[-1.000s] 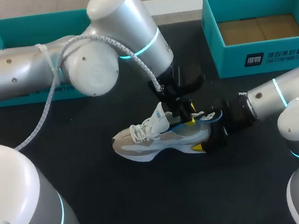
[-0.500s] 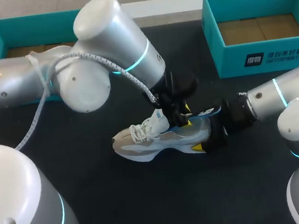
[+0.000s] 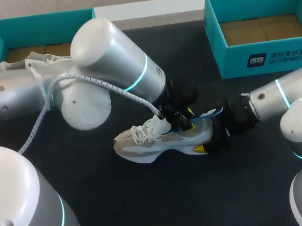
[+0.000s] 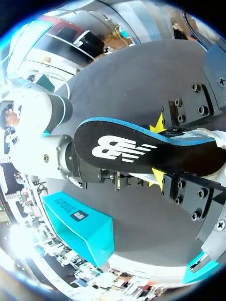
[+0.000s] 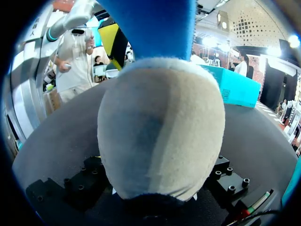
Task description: Take the shoe out of the shoebox, open the shoe tongue, remove and reinsert the insole, then place the shoe into the shoebox
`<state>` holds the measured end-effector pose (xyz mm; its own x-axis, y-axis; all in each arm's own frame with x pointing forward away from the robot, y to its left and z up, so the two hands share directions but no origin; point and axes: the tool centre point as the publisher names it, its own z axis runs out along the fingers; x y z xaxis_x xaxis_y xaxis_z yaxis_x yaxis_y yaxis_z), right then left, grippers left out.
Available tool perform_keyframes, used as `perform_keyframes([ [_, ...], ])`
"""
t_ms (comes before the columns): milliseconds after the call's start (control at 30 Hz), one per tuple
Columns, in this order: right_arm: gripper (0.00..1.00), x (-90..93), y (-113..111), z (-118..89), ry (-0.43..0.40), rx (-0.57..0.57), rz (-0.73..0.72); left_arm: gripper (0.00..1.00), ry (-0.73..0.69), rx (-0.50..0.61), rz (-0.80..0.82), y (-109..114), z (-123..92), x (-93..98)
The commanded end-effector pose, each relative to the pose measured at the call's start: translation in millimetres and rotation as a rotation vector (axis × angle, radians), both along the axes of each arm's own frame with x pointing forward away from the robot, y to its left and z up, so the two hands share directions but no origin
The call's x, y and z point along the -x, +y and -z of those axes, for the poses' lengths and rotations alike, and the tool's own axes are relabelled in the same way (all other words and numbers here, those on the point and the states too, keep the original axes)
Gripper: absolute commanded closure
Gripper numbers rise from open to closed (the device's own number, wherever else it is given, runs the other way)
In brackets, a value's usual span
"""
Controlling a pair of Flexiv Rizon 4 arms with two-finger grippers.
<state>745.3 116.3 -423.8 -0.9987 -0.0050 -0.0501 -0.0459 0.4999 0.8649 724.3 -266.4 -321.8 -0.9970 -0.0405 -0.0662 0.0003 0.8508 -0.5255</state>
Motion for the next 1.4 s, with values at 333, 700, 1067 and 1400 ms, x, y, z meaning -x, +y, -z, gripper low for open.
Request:
perform_keyframes([
  [333, 1.00, 1.4, 3, 4, -0.001, 0.003, 0.001, 1.00, -0.008, -0.006, -0.023, 2, 8, 0.5],
  [700, 1.00, 1.4, 3, 4, -0.001, 0.003, 0.001, 1.00, -0.012, 0.049, 0.014, 6, -28, 6.7],
  [1067, 1.00, 1.4, 3, 4, -0.001, 0.003, 0.001, 1.00, 0.059, 0.198, 0.073, -5, -87, 6.9],
  [1400, 1.00, 1.4, 3, 4, -0.001, 0.003, 0.001, 1.00, 0.121, 0.399, 0.194, -16, -151, 5.0],
])
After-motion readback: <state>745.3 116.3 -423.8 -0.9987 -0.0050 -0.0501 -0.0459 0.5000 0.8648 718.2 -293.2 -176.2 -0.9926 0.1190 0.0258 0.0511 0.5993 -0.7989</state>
